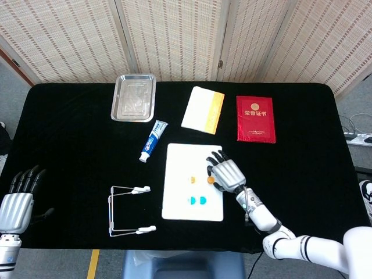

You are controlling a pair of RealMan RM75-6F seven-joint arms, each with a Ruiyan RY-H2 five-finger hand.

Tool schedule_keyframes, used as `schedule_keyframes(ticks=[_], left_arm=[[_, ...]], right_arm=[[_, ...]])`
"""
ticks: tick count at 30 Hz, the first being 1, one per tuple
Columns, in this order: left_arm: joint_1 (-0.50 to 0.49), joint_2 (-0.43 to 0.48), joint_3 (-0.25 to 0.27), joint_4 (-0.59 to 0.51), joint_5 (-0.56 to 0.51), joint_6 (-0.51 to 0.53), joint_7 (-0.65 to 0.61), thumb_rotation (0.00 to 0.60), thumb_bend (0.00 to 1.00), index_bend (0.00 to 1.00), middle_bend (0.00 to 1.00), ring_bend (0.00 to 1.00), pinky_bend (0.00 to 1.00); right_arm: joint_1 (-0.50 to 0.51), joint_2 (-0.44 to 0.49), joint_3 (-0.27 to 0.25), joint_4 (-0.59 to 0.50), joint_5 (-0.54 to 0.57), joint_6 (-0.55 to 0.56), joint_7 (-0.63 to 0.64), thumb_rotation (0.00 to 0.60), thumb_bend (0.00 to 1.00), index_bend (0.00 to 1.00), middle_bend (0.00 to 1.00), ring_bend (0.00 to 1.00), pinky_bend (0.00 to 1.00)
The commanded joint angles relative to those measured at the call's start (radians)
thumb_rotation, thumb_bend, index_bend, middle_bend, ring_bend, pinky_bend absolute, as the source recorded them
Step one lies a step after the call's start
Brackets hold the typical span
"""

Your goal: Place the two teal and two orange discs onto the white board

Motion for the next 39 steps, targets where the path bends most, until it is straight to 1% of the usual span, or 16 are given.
schedule_keyframes(ticks=[1,8,13,15,19,25,30,34,36,39], left_arm=[[0.003,0.0,0.002,0.004,-0.002,0.0,-0.003,0.6,0.16,0.02,0.0,0.0,0.0],[0.007,-0.003,0.003,0.014,-0.006,0.001,-0.012,0.6,0.16,0.02,0.0,0.0,0.0],[0.007,-0.005,0.001,0.017,-0.005,0.003,-0.015,0.6,0.16,0.02,0.0,0.0,0.0],[0.007,-0.006,0.002,0.019,-0.005,0.002,-0.014,0.6,0.16,0.02,0.0,0.0,0.0],[0.006,-0.007,0.001,0.021,-0.006,0.0,-0.014,0.6,0.16,0.02,0.0,0.0,0.0],[0.004,-0.009,0.0,0.022,-0.005,-0.002,-0.014,0.6,0.16,0.02,0.0,0.0,0.0],[0.001,-0.008,-0.003,0.022,-0.005,-0.003,-0.015,0.6,0.16,0.02,0.0,0.0,0.0],[-0.005,-0.01,-0.005,0.018,-0.002,-0.007,-0.011,0.6,0.16,0.02,0.0,0.0,0.0],[-0.008,-0.01,-0.005,0.012,0.001,-0.007,-0.004,0.6,0.16,0.02,0.0,0.0,0.0],[-0.01,-0.01,-0.006,0.001,0.003,-0.006,0.013,0.6,0.16,0.02,0.0,0.0,0.0]], right_arm=[[0.023,-0.029,0.013,0.018,0.023,-0.015,-0.025,0.6,0.4,0.52,0.19,0.01,0.0],[0.043,-0.046,0.019,0.027,0.056,-0.018,-0.054,0.6,0.4,0.52,0.19,0.01,0.0],[0.051,-0.054,0.017,0.031,0.058,-0.012,-0.057,0.6,0.4,0.5,0.18,0.01,0.0],[0.052,-0.058,0.015,0.036,0.057,-0.011,-0.055,0.6,0.4,0.48,0.18,0.01,0.0],[0.054,-0.061,0.01,0.041,0.056,-0.01,-0.049,0.6,0.4,0.38,0.18,0.01,0.0],[0.046,-0.048,0.007,0.028,0.036,0.016,-0.031,0.6,0.4,0.31,0.18,0.01,0.0],[-0.005,0.019,0.006,-0.037,-0.023,0.127,-0.001,0.6,0.4,0.31,0.18,0.01,0.0],[-0.089,0.111,-0.005,-0.112,-0.071,0.264,0.026,0.6,0.4,0.31,0.18,0.02,0.0],[-0.14,0.157,-0.022,-0.142,-0.103,0.336,0.047,0.6,0.4,0.3,0.18,0.03,0.0],[-0.217,0.218,-0.062,-0.169,-0.169,0.443,0.077,0.6,0.4,0.25,0.17,0.04,0.0]])
